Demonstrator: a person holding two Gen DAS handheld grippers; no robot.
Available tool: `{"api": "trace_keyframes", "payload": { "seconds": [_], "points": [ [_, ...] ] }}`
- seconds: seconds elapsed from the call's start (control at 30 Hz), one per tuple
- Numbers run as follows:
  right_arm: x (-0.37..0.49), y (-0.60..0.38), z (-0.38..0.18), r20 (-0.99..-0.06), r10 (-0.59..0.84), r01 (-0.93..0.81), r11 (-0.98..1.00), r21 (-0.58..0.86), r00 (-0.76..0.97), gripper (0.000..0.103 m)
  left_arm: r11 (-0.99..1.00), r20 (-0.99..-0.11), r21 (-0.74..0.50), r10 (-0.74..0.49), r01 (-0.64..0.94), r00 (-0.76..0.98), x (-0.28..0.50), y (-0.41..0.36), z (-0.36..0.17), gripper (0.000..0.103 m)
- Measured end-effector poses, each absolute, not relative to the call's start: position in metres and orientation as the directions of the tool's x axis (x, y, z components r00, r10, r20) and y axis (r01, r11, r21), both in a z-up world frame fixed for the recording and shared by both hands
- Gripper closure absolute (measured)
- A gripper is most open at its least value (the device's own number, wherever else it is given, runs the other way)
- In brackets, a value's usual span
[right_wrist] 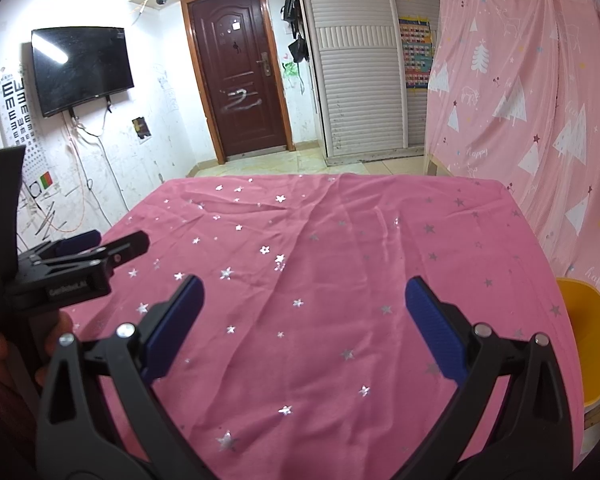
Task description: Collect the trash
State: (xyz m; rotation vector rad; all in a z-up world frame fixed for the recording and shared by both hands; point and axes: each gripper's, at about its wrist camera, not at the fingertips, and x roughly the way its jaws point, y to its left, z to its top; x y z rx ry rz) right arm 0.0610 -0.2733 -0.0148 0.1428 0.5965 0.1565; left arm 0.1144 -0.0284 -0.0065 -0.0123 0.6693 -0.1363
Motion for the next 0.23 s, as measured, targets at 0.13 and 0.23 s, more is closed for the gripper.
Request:
{"api": "trace_keyframes", "payload": {
  "seconds": [0.13,0.23],
  "points": [
    [0.0607,-0.2732,-0.0150,-0.547,0.187,-0.105,0.978,0.178,0.816,0.006,0.991,-0.619,-0.050,-0.129,0.125,0.775,0.1140,-0.0290,-0.0066,0.009],
    [0.0605,-0.2731,-0.0151,-0.547,0.188,-0.105,0.978,0.179,0.816,0.006,0.991,-0.621,-0.043,-0.127,0.128,0.774,0.1146,-0.0302,-0.0075,0.009]
  ]
}}
